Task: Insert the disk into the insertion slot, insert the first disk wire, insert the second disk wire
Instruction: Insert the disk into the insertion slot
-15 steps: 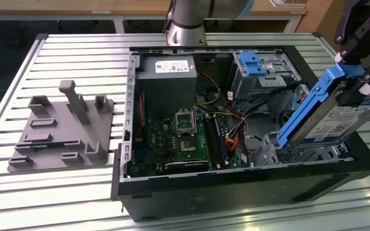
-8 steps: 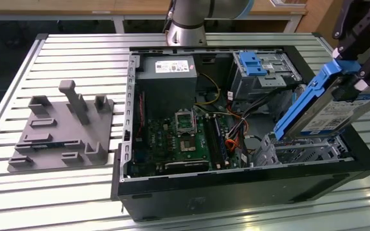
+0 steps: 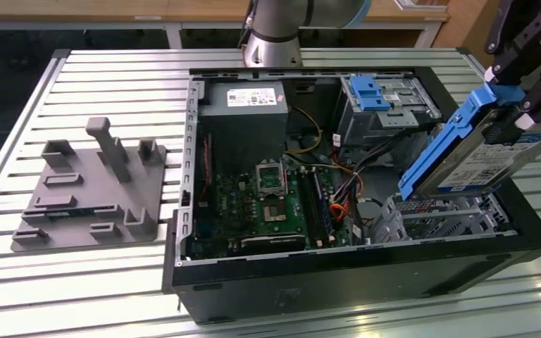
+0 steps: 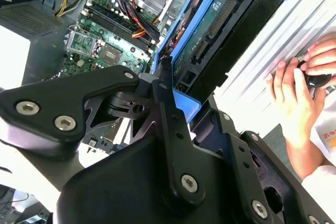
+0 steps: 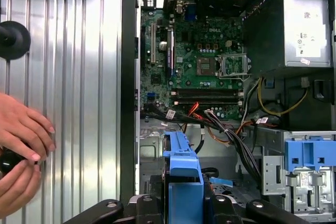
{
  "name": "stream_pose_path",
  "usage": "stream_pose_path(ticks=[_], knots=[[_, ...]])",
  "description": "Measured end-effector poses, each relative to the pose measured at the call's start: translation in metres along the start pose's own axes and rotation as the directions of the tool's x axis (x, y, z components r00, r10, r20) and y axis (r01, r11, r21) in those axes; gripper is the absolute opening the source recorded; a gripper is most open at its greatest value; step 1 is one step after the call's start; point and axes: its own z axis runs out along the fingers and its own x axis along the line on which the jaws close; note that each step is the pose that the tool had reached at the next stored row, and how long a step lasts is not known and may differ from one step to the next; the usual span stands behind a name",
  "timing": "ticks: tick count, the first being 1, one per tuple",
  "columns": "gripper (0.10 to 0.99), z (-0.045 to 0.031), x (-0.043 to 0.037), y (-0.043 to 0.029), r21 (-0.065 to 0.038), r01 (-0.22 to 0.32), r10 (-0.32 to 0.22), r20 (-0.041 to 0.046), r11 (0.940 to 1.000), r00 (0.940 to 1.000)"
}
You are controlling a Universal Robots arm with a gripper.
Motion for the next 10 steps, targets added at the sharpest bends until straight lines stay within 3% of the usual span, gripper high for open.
stream_pose_path(ticks=[6,10], knots=[[0.365,0.0001,-0.0001,-0.0006,0.0,0.0,0.0,0.0001,1.0,1.0],[0.365,0.0003,-0.0004,-0.0048,0.0,0.0,0.0,0.0002,1.0,1.0]])
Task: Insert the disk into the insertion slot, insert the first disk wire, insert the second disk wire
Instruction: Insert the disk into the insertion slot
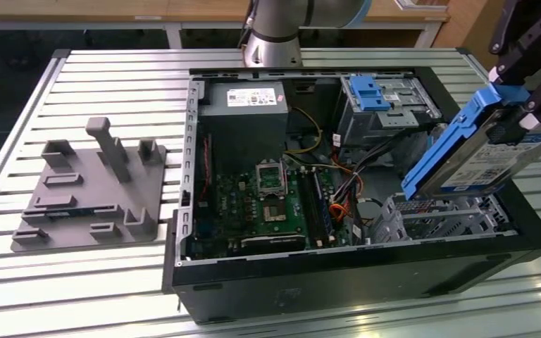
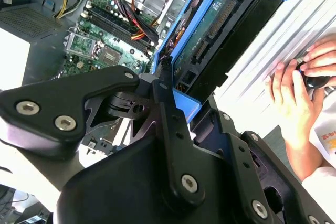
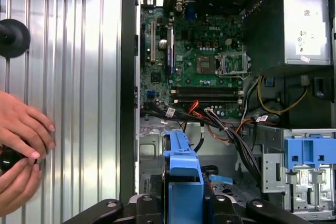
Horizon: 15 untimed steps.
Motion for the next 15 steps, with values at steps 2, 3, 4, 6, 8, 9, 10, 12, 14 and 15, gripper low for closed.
stream_pose_path(ticks=[2,3,4,6,8,9,10,12,14,15], knots=[[0.365,0.0,-0.0003,-0.0026,0.0,0.001,-0.001,-0.0001,1.0,1.0],[0.365,0.0001,-0.0007,-0.0037,0.0,0.002,-0.002,-0.0001,1.0,1.0],[0.365,0.0002,-0.0011,-0.0046,0.0,0.003,-0.003,-0.0002,1.0,1.0],[0.365,0.0004,-0.0028,-0.0054,0.0,0.005,-0.005,-0.0004,1.0,1.0],[0.365,0.0012,-0.0057,-0.0055,-0.001,0.008,-0.008,-0.0004,1.0,1.0],[0.365,0.0015,-0.0071,-0.0056,-0.001,0.009,-0.009,-0.0005,1.0,1.0],[0.365,0.0019,-0.0085,-0.0056,-0.001,0.01,-0.01,-0.0005,0.9999,0.9999],[0.365,0.0026,-0.0113,-0.0056,-0.001,0.014,-0.014,-0.0008,0.9999,0.9999],[0.365,0.0036,-0.0143,-0.0056,-0.001,0.018,-0.018,-0.0008,0.9998,0.9998],[0.365,0.0041,-0.0159,-0.0056,-0.002,0.02,-0.02,-0.0009,0.9998,0.9998]])
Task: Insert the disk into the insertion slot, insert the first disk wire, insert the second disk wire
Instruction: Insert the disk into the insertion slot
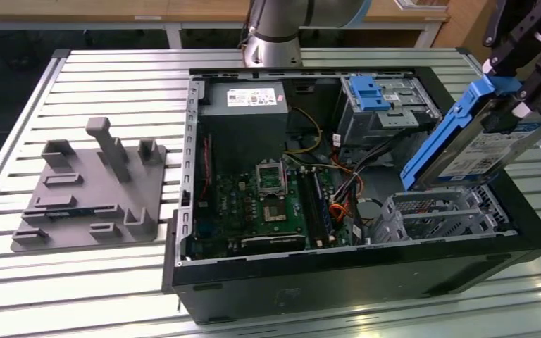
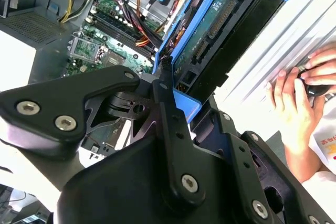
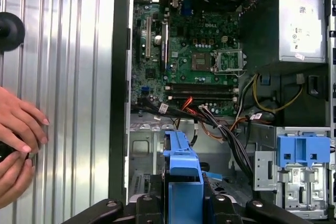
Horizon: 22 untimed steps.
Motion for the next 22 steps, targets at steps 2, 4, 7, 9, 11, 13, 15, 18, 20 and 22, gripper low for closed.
stream_pose_path(ticks=[2,4,7,9,11,13,15,18,20,22], knots=[[0.365,0.0009,-0.0023,0.0,0.0,0.004,-0.004,-0.0001,1.0,1.0],[0.365,0.0018,-0.0025,-0.0001,0.0,0.005,-0.005,0.0001,1.0,1.0],[0.365,0.0026,-0.0026,-0.0016,-0.001,0.007,-0.007,-0.0004,1.0,1.0],[0.365,0.0033,-0.0025,-0.0032,-0.001,0.007,-0.007,-0.0005,1.0,1.0],[0.365,0.0037,-0.0025,-0.0036,-0.001,0.007,-0.007,-0.0006,1.0,1.0],[0.365,0.0039,-0.0024,-0.0038,-0.001,0.007,-0.007,-0.0006,1.0,1.0],[0.365,0.004,-0.0024,-0.0038,-0.001,0.007,-0.007,-0.0005,1.0,1.0],[0.365,0.0042,-0.0022,-0.0042,-0.001,0.007,-0.007,-0.0004,1.0,1.0],[0.365,0.0043,-0.0018,-0.0045,-0.001,0.007,-0.007,-0.0005,1.0,1.0],[0.365,0.0046,-0.0015,-0.005,-0.001,0.007,-0.007,-0.0005,1.0,1.0]])
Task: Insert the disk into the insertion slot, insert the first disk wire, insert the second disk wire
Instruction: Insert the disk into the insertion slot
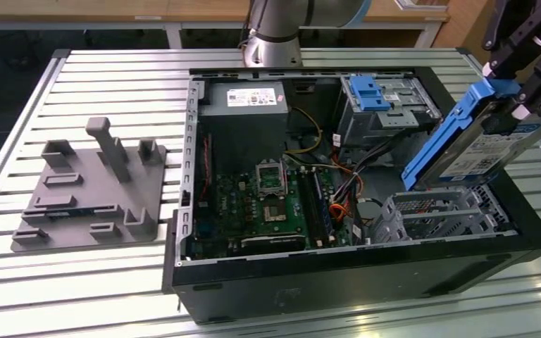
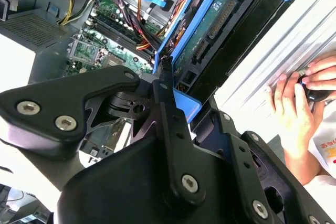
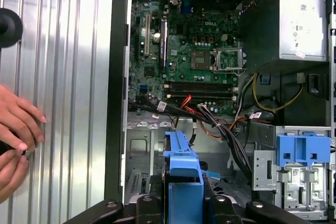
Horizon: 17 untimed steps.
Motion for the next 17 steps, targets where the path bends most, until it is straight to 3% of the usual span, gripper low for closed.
stream_pose_path(ticks=[17], knots=[[0.365,0.0059,0.0034,-0.0011,-0.001,0.01,-0.01,-0.0003,1.0,1.0]])
